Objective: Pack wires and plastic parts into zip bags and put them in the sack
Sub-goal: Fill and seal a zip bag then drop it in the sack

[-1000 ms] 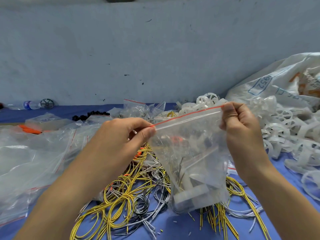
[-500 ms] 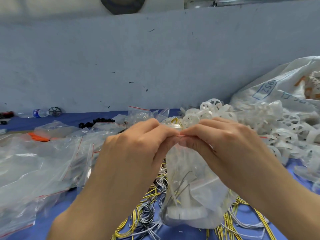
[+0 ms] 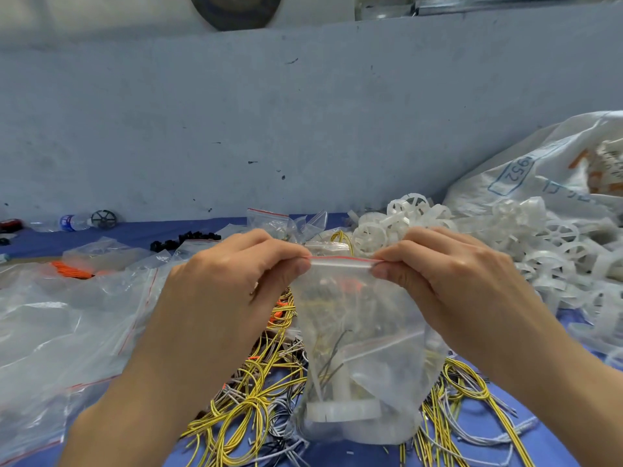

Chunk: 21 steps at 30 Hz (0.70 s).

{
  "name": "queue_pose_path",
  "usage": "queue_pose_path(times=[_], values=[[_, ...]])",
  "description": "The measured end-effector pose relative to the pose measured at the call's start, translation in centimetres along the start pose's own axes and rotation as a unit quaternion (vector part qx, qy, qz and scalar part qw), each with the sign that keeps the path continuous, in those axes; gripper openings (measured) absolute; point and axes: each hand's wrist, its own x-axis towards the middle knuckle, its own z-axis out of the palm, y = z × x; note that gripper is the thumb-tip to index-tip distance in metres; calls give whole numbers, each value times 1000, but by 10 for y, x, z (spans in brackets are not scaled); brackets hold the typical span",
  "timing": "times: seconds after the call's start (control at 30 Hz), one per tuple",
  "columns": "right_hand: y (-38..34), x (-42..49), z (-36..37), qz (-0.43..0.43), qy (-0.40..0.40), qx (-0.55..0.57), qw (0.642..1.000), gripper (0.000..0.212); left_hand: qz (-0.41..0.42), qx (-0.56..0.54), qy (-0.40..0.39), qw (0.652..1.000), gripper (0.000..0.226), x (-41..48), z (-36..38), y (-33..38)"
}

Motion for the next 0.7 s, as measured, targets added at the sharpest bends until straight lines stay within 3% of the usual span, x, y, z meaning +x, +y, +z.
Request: queue_pose_path(times=[0.7], values=[[30, -8, -1, 56, 23, 32, 998, 25, -44, -29, 4, 999, 18, -6, -6, -29]])
